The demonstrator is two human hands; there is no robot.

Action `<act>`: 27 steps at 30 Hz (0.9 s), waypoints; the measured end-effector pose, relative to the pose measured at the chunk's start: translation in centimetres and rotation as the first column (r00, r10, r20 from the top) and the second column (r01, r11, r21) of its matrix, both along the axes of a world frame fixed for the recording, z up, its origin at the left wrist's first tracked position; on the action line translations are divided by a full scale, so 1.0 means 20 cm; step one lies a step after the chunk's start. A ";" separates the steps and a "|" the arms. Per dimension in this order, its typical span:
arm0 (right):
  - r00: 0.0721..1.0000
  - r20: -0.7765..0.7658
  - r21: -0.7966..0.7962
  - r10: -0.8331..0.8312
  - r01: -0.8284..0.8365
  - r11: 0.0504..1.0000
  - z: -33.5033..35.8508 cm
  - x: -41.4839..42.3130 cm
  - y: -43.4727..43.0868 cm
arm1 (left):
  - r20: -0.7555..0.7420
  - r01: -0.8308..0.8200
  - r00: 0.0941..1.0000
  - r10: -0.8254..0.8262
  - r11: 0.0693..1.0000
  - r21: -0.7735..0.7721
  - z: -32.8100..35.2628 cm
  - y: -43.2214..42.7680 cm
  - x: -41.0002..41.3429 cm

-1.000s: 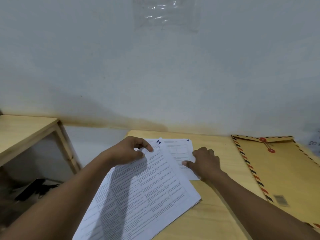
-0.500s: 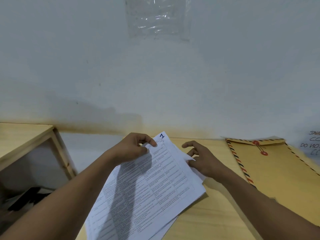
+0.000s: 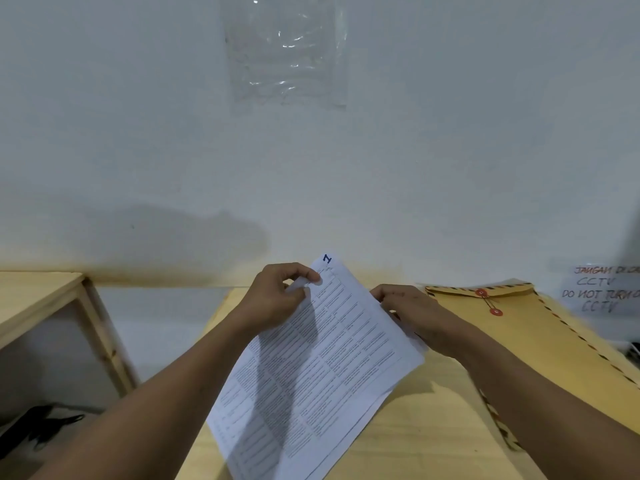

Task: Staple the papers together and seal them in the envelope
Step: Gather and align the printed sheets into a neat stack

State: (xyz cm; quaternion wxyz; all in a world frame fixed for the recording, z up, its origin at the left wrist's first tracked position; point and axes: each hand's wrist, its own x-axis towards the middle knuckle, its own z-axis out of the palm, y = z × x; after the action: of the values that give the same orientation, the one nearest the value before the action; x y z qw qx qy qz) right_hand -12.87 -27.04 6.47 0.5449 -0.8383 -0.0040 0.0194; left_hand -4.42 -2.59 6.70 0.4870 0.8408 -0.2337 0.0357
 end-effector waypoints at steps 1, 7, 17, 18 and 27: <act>1.000 -0.006 0.010 -0.015 0.015 1.000 0.00 -0.01 0.00 | -0.011 -0.003 1.000 0.003 1.000 -0.019 0.00 -0.01 0.00; 1.000 0.026 0.005 -0.003 0.003 1.000 -0.01 -0.02 -0.01 | -0.042 -0.017 0.999 0.014 0.997 -0.074 0.00 -0.07 -0.06; 0.967 0.223 -0.123 -0.121 0.151 0.981 -0.13 0.02 -0.02 | -0.092 -0.061 0.994 0.052 0.993 -0.104 -0.05 -0.08 -0.10; 0.970 0.210 -0.119 -0.120 0.147 0.982 -0.13 0.02 -0.02 | -0.096 -0.066 0.994 0.057 0.993 -0.096 -0.06 -0.07 -0.10; 0.987 0.099 -0.088 -0.125 0.134 0.987 -0.14 0.03 -0.01 | -0.087 -0.075 0.994 0.069 0.995 -0.072 -0.09 -0.07 -0.09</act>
State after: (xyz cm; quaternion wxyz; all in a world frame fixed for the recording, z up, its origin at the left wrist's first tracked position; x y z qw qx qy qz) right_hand -12.27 -27.32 3.57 0.5040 -0.8616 0.0263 -0.0549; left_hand -6.12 -4.00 4.85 0.5262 0.8305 -0.1810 0.0264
